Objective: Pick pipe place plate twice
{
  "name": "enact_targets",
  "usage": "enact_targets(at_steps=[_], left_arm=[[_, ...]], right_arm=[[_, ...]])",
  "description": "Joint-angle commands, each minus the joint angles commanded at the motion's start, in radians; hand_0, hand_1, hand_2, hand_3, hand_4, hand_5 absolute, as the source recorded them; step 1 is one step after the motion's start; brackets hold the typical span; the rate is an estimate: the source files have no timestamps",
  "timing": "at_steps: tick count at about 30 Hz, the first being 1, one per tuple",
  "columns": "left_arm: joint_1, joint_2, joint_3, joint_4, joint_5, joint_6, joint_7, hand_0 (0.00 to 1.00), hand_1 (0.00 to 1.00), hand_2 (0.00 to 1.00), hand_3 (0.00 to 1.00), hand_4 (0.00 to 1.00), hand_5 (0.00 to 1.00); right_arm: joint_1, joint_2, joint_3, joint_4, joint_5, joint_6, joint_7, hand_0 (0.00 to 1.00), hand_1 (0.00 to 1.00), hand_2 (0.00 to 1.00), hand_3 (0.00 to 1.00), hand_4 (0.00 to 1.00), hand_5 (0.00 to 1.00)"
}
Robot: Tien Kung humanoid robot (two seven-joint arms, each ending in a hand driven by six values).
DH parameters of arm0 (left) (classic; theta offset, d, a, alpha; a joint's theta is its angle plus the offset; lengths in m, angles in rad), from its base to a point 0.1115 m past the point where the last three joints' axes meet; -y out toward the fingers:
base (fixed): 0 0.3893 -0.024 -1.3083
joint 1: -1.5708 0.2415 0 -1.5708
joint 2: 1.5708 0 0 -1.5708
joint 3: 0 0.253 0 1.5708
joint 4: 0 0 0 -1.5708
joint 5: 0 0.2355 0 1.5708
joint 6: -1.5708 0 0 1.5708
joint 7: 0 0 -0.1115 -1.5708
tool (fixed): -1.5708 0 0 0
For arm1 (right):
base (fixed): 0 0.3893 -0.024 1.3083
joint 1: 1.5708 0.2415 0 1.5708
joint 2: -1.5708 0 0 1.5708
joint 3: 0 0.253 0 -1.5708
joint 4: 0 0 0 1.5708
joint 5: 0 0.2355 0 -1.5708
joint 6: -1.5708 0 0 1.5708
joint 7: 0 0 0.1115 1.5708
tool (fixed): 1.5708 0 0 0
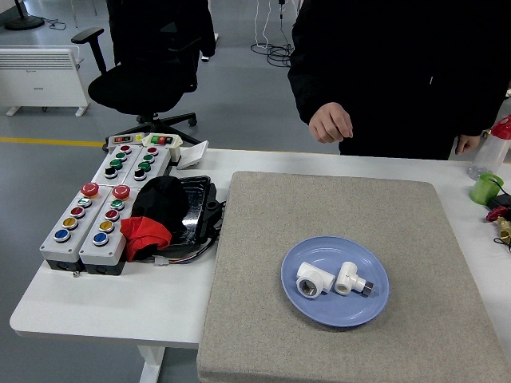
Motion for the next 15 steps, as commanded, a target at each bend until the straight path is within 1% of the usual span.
enact_targets(at_steps=[3, 15], left_arm=[[-0.003, 0.0, 0.011, 0.001, -0.021, 0.006, -0.001, 0.655, 0.624, 0.636, 0.568, 0.41, 0.998], [-0.014, 0.006, 0.026, 0.002, -0.054, 0.02, -0.002, 0.655, 0.624, 0.635, 0.567, 0.409, 0.998]], right_arm=[[0.003, 0.001, 0.001, 0.002, -0.001, -0.003, 0.001, 0.765, 0.735, 0.772, 0.737, 0.456, 0.446], [0.017, 0.004, 0.002, 0.005, -0.006, -0.012, -0.006, 0.764, 0.73, 0.771, 0.732, 0.449, 0.443]])
